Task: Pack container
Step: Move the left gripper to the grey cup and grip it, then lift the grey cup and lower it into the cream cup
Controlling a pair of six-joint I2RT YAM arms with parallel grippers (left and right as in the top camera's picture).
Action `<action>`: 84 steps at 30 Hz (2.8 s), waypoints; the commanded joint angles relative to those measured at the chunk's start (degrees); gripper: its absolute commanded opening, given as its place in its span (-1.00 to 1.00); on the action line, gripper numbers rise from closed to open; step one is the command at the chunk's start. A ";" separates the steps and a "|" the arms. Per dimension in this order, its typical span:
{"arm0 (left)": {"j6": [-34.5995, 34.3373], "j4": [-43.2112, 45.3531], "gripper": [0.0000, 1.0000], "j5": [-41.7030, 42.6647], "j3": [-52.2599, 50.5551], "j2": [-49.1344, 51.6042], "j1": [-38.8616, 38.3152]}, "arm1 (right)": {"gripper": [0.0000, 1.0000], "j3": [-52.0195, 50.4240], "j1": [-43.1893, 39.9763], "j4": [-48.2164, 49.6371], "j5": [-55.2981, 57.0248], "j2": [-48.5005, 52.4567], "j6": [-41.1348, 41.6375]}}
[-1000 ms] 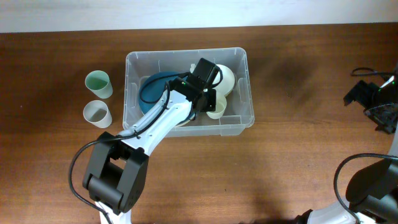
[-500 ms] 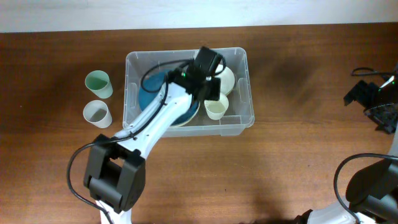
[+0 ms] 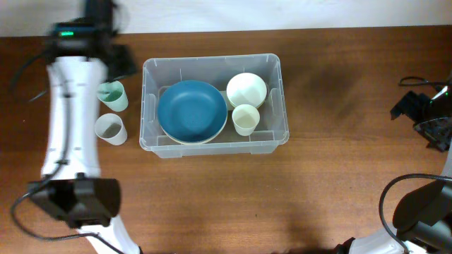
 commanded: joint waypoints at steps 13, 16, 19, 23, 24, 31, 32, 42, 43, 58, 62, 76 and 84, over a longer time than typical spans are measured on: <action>0.59 12.48 0.99 10.82 -26.51 -0.66 14.80 | 0.98 -0.09 -0.20 0.02 0.11 -0.59 0.48; 0.63 14.84 0.99 11.02 -30.56 -0.66 14.80 | 0.98 -0.09 -0.20 0.02 0.09 -0.59 0.48; 0.85 18.23 0.99 12.04 -35.04 -0.63 14.78 | 0.98 -0.09 -0.20 0.02 0.11 -0.59 0.48; 0.83 23.69 0.99 13.27 -41.00 -0.63 14.78 | 0.98 -0.09 -0.20 0.04 0.09 -0.59 0.48; 0.83 24.96 0.98 13.44 -42.25 -0.63 14.69 | 0.98 -0.09 -0.20 0.04 0.11 -0.59 0.48; 0.76 26.93 0.06 13.62 -44.30 -0.66 14.69 | 0.98 -0.09 -0.20 0.02 0.09 -0.59 0.48; 0.76 26.95 -0.02 13.62 -44.30 -0.66 14.69 | 0.97 -0.09 -0.20 0.04 0.09 -0.59 0.48; 0.81 23.41 -0.95 13.60 -40.15 -0.98 14.69 | 0.98 -0.09 -0.20 0.04 0.11 -0.59 0.48; 0.81 23.28 -0.98 13.57 -40.00 -1.05 14.69 | 0.98 -0.09 -0.20 0.02 0.11 -0.59 0.48; 0.81 1.05 -0.99 24.87 -6.27 -15.45 10.62 | 0.98 -0.09 -0.20 0.04 0.09 -0.59 0.48; 0.83 5.53 -0.98 26.47 -6.27 -20.02 0.87 | 0.98 -0.09 -0.20 0.02 0.09 -0.59 0.48; 0.81 14.95 -0.99 10.38 -6.45 -4.31 -34.58 | 0.98 -0.09 -0.20 0.04 0.11 -0.59 0.48; 0.83 13.00 -0.98 14.69 -6.45 3.21 -35.36 | 0.98 -0.09 -0.20 0.04 0.09 -0.59 0.48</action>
